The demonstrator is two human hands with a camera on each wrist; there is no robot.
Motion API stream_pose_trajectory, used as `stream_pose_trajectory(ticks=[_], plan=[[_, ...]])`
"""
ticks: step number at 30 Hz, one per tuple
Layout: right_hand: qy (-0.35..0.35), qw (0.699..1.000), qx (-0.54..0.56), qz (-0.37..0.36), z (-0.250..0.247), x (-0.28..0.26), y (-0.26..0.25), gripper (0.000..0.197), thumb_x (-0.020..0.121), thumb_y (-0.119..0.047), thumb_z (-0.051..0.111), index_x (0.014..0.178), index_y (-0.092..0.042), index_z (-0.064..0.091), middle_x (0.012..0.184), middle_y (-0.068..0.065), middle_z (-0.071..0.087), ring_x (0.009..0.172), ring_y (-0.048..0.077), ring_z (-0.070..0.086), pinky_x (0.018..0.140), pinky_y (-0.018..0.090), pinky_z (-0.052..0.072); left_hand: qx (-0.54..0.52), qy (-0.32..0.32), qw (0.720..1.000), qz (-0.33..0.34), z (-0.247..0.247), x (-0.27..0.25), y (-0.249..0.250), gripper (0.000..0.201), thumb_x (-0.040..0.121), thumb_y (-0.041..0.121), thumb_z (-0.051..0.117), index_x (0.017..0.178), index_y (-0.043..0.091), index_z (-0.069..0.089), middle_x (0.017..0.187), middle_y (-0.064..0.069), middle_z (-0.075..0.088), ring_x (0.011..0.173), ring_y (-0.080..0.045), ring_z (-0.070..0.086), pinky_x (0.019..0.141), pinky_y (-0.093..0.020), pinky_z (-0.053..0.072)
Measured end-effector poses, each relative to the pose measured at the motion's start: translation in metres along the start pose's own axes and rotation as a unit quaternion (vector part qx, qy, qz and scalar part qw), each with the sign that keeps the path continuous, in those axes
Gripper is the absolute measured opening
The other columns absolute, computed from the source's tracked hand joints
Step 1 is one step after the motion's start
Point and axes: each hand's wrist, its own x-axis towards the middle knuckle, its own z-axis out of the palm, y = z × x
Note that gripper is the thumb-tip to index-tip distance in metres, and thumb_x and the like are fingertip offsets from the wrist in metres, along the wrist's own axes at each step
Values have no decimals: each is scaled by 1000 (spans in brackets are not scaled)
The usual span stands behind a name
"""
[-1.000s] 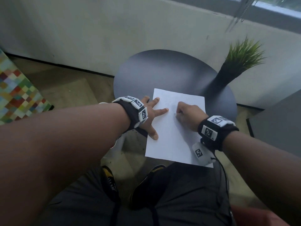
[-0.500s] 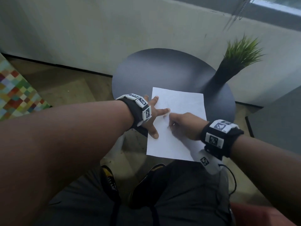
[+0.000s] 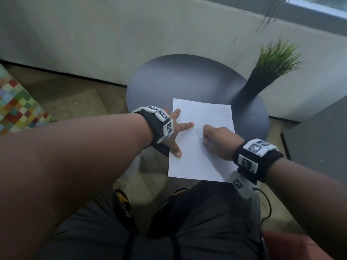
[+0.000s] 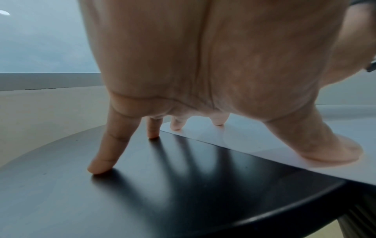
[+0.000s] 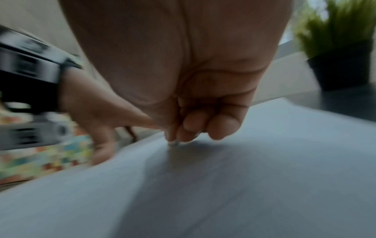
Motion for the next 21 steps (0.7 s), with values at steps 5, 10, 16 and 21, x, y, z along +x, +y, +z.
stream_pose_trajectory(ticks=[5, 10, 16, 21], plan=[[-34, 997, 21, -59, 11, -14, -15, 9, 91, -27, 50, 94, -19, 52, 87, 9, 65, 80, 30, 58, 72, 37, 51, 1, -5, 1000, -5, -2, 0, 0, 123, 55, 91, 63, 148, 61, -12, 166, -10, -16, 144, -48, 16, 113, -62, 29], [47, 992, 66, 102, -1, 16, 33, 13, 93, -31, 49, 92, -17, 51, 89, 11, 63, 83, 32, 56, 71, 36, 46, -31, 8, 999, -19, -13, -1, -1, 105, 71, 82, 64, 154, 54, 5, 167, -12, -9, 143, -45, 21, 112, -58, 33], [68, 985, 90, 133, -3, 31, 41, 13, 93, -30, 49, 90, -18, 49, 89, 11, 63, 82, 32, 57, 71, 36, 47, -31, 19, 999, 38, -8, -16, 2, 92, 82, 75, 58, 156, 51, 10, 169, 2, -2, 150, -34, 13, 108, -53, 34], [34, 996, 36, 71, -1, 18, 9, 13, 93, -27, 46, 98, -16, 50, 93, 12, 62, 84, 33, 57, 70, 35, 46, -35, 26, 999, 31, 0, -20, 4, 109, 70, 84, 62, 155, 51, 2, 168, 4, -8, 151, -32, 4, 108, -64, 29]])
